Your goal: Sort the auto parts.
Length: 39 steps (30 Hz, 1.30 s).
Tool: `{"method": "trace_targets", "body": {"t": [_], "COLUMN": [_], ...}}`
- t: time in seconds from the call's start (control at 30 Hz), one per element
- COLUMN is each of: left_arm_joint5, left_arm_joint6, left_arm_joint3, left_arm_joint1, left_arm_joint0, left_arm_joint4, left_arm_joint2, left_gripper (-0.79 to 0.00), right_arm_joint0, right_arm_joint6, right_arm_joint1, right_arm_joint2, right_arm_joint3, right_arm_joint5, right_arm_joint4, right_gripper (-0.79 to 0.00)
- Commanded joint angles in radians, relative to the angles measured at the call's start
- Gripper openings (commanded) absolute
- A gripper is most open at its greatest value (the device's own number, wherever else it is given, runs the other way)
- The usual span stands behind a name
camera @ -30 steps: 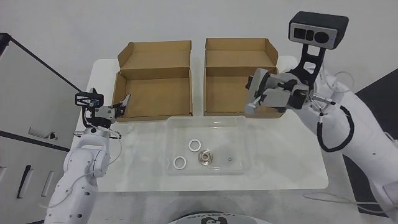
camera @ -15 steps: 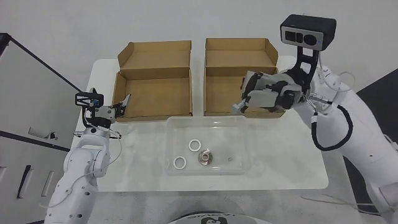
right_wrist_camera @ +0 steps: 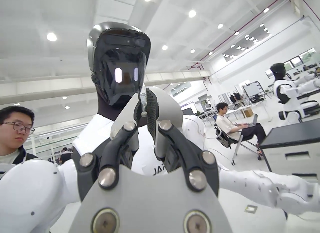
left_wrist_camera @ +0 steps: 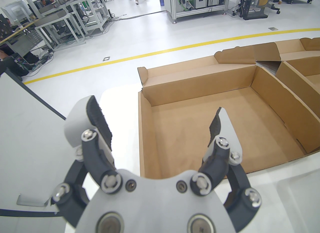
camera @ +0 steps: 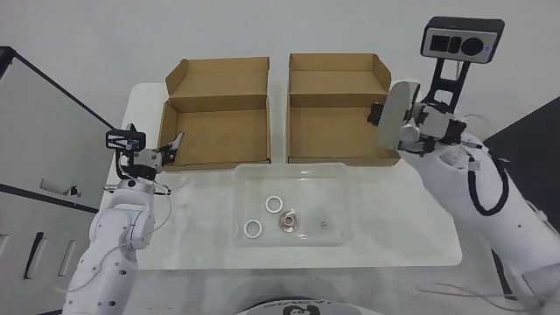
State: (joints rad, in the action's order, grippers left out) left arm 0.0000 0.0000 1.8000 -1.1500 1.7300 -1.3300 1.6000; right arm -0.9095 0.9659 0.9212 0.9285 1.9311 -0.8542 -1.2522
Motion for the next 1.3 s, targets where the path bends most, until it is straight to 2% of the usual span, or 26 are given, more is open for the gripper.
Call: {"method": "trace_targets", "body": {"t": [0.0, 0.1, 0.6, 1.2, 1.27], "left_arm_joint5": [0.0, 0.0, 0.0, 0.0, 0.0], "left_arm_joint6": [0.0, 0.0, 0.0, 0.0, 0.0], "left_arm_joint3": [0.0, 0.0, 0.0, 0.0, 0.0], "left_arm_joint1": [0.0, 0.0, 0.0, 0.0, 0.0], "left_arm_joint0": [0.0, 0.0, 0.0, 0.0, 0.0], "left_arm_joint4": [0.0, 0.0, 0.0, 0.0, 0.0], "left_arm_joint2": [0.0, 0.0, 0.0, 0.0, 0.0], "left_gripper": [0.0, 0.0, 0.0, 0.0, 0.0], "right_arm_joint0": [-0.01, -0.027, -0.084, -0.085, -0.083], "right_arm_joint6": [0.007, 0.018, 0.101, 0.102, 0.092], "right_arm_joint1": [0.007, 0.02, 0.068, 0.068, 0.066], "right_arm_joint2": [0.01, 0.031, 0.12, 0.122, 0.147], "right_arm_joint3": [0.01, 0.018, 0.003, 0.002, -0.003], "right_arm_joint5": [0.007, 0.018, 0.101, 0.102, 0.14], "right_arm_joint4": [-0.028, -0.064, 0.017, 0.019, 0.093], "right_gripper": [-0.785, -0.785, -0.785, -0.785, -0.785]}}
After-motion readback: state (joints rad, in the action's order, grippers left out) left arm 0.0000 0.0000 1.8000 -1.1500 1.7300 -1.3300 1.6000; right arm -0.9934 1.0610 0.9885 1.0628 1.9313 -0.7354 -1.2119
